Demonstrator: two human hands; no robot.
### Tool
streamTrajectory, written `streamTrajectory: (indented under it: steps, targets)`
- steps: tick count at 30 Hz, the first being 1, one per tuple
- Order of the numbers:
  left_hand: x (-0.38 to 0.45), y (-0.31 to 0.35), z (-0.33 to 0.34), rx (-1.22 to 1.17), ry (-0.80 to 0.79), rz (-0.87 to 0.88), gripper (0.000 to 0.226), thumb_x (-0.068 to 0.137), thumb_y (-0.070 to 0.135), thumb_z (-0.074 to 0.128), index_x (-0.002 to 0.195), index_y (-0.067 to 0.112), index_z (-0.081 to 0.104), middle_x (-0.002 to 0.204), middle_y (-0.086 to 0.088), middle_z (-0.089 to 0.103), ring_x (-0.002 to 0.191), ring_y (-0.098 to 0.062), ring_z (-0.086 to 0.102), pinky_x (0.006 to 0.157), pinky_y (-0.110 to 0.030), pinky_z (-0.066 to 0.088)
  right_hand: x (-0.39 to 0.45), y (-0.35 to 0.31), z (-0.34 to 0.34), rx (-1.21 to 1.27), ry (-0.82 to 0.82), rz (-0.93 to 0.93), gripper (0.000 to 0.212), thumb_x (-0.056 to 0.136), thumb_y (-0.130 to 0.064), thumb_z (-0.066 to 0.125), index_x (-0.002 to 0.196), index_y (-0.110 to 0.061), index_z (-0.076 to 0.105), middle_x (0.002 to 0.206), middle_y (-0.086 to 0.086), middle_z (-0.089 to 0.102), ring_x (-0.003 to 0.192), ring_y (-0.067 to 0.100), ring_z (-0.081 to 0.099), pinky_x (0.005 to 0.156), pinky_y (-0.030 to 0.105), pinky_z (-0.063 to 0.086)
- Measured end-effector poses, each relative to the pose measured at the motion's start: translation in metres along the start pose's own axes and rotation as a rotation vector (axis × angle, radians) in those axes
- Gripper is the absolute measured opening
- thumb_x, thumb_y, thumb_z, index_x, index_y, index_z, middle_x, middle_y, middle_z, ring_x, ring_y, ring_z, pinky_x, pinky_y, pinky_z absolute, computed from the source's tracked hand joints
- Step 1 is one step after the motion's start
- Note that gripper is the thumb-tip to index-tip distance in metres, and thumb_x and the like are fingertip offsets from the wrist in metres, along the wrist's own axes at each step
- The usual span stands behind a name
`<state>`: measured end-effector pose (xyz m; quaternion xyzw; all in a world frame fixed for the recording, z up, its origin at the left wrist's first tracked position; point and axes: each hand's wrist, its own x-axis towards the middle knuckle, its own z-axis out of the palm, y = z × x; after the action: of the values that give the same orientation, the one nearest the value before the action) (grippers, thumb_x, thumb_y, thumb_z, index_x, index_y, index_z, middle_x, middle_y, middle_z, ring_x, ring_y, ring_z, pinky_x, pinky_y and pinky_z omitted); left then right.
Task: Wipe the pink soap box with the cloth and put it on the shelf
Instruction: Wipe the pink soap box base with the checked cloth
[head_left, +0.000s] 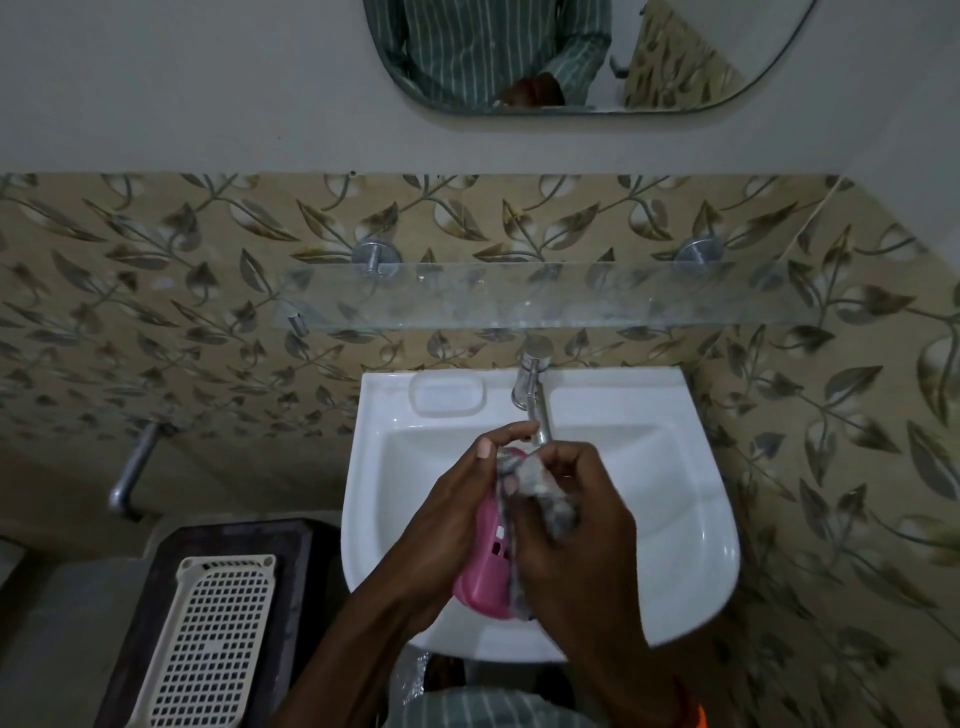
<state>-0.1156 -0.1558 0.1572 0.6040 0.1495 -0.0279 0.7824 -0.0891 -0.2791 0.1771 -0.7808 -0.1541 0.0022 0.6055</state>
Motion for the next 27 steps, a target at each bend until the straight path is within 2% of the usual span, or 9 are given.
streamTrajectory:
  steps: [4, 8, 10, 13, 15, 17, 20, 24, 27]
  targets:
    - [0.004, -0.006, -0.004, -0.036, 0.069, -0.036, 0.054, 0.107, 0.056, 0.03, 0.132, 0.03, 0.071, 0.132, -0.005, 0.074, 0.127, -0.023, 0.067, 0.113, -0.044, 0.049, -0.006, 0.001, 0.003, -0.092, -0.109, -0.21, 0.041, 0.071, 0.0, 0.073, 0.099, -0.028, 0.061, 0.099, -0.022, 0.065, 0.097, -0.004, 0.062, 0.087, 0.011, 0.048]
    - [-0.001, -0.011, -0.009, -0.051, 0.068, -0.038, 0.056, 0.102, 0.064, 0.038, 0.127, 0.028, 0.074, 0.129, -0.009, 0.076, 0.123, -0.028, 0.07, 0.114, -0.054, 0.047, 0.018, 0.004, 0.003, -0.207, -0.054, -0.292, 0.042, 0.064, 0.014, 0.068, 0.097, -0.012, 0.061, 0.095, -0.002, 0.064, 0.093, 0.006, 0.061, 0.081, 0.017, 0.051]
    - [-0.003, -0.011, -0.015, -0.034, 0.08, -0.007, 0.055, 0.1, 0.064, 0.037, 0.129, 0.032, 0.071, 0.127, -0.007, 0.077, 0.117, -0.029, 0.073, 0.107, -0.056, 0.053, 0.017, 0.004, 0.004, -0.267, -0.045, -0.249, 0.038, 0.069, 0.009, 0.071, 0.097, -0.012, 0.059, 0.094, 0.0, 0.061, 0.089, 0.008, 0.06, 0.077, 0.019, 0.052]
    - [-0.005, -0.01, -0.02, -0.007, 0.055, 0.056, 0.049, 0.104, 0.057, 0.032, 0.134, 0.037, 0.066, 0.123, -0.005, 0.077, 0.105, -0.026, 0.077, 0.088, -0.042, 0.062, 0.011, 0.008, 0.0, -0.279, -0.06, -0.123, 0.026, 0.078, -0.004, 0.074, 0.095, -0.016, 0.059, 0.09, -0.003, 0.063, 0.083, 0.005, 0.06, 0.073, 0.011, 0.049]
    - [-0.007, -0.011, -0.021, -0.036, 0.077, 0.075, 0.048, 0.104, 0.057, 0.035, 0.133, 0.036, 0.066, 0.117, -0.006, 0.078, 0.1, -0.027, 0.078, 0.081, -0.038, 0.064, 0.006, 0.007, -0.005, -0.283, -0.123, -0.046, 0.023, 0.079, -0.008, 0.075, 0.093, -0.019, 0.06, 0.087, -0.007, 0.064, 0.08, -0.001, 0.061, 0.068, 0.004, 0.045]
    - [-0.005, -0.012, -0.021, -0.063, 0.122, 0.106, 0.051, 0.099, 0.062, 0.039, 0.132, 0.034, 0.067, 0.113, -0.006, 0.079, 0.097, -0.027, 0.078, 0.079, -0.038, 0.064, -0.004, 0.002, -0.006, -0.28, -0.221, 0.065, 0.021, 0.077, -0.01, 0.075, 0.086, -0.024, 0.062, 0.081, -0.012, 0.066, 0.072, -0.002, 0.063, 0.061, 0.003, 0.044]
    - [-0.002, -0.014, -0.017, -0.063, 0.171, 0.139, 0.053, 0.097, 0.066, 0.043, 0.129, 0.032, 0.068, 0.112, 0.0, 0.079, 0.094, -0.023, 0.079, 0.076, -0.035, 0.064, -0.021, -0.007, -0.002, -0.171, -0.356, 0.152, 0.013, 0.072, -0.014, 0.074, 0.077, -0.024, 0.067, 0.069, -0.01, 0.07, 0.068, 0.0, 0.067, 0.059, 0.01, 0.048]
    - [-0.002, -0.014, -0.008, -0.167, 0.21, 0.089, 0.045, 0.105, 0.057, 0.043, 0.129, 0.028, 0.069, 0.107, -0.001, 0.079, 0.089, -0.019, 0.079, 0.072, -0.029, 0.063, -0.018, -0.011, 0.001, 0.074, -0.372, 0.216, 0.015, 0.074, -0.013, 0.077, 0.083, -0.021, 0.07, 0.079, -0.005, 0.074, 0.075, 0.007, 0.071, 0.072, 0.029, 0.06]
    - [-0.002, -0.009, -0.006, -0.224, 0.189, 0.059, 0.043, 0.106, 0.051, 0.04, 0.125, 0.025, 0.069, 0.105, -0.007, 0.078, 0.091, -0.022, 0.076, 0.075, -0.03, 0.063, -0.009, -0.011, 0.002, 0.127, -0.307, 0.152, 0.025, 0.075, 0.0, 0.075, 0.084, -0.021, 0.066, 0.082, -0.005, 0.074, 0.079, 0.007, 0.072, 0.072, 0.023, 0.059]
